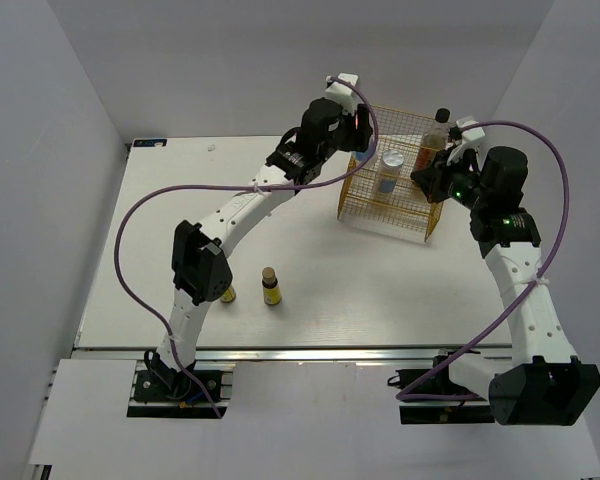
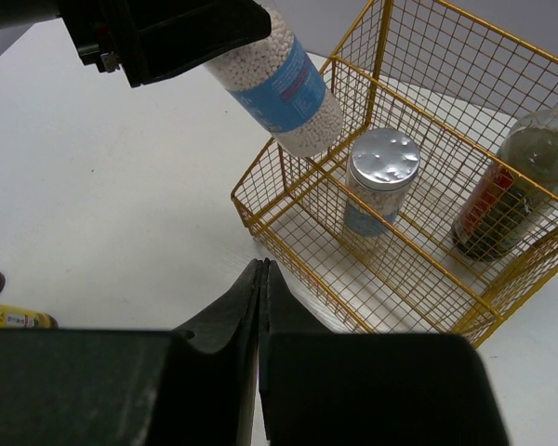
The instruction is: Organize the condiment bottles
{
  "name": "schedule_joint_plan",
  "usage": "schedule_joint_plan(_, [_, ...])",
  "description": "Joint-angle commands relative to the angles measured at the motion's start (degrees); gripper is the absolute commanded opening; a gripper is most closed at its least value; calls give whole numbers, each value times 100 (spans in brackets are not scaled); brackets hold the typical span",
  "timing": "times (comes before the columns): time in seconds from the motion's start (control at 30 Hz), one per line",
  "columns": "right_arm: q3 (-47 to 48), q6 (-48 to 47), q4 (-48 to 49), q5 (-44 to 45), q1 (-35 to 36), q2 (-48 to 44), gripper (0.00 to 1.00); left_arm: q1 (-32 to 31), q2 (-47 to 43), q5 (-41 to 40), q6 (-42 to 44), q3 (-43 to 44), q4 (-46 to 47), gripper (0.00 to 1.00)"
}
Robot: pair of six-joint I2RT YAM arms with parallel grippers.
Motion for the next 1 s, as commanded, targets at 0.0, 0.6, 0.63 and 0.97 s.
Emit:
schedule_joint_plan(0.0, [-84, 73, 302, 15, -39, -125, 0, -43, -142, -185, 176, 364, 741, 0])
schedule_joint_plan(0.6, [-278, 82, 337, -20, -66, -178, 0, -52, 517, -326, 484, 593, 1163, 0])
schedule_joint_plan(0.63, [-278, 73, 346, -20, -75, -169, 0, -52, 534, -309, 484, 593, 1163, 0])
schedule_joint_plan(0.97, [-322, 117, 434, -64, -83, -81, 0, -131, 693, -212, 467, 540, 987, 28])
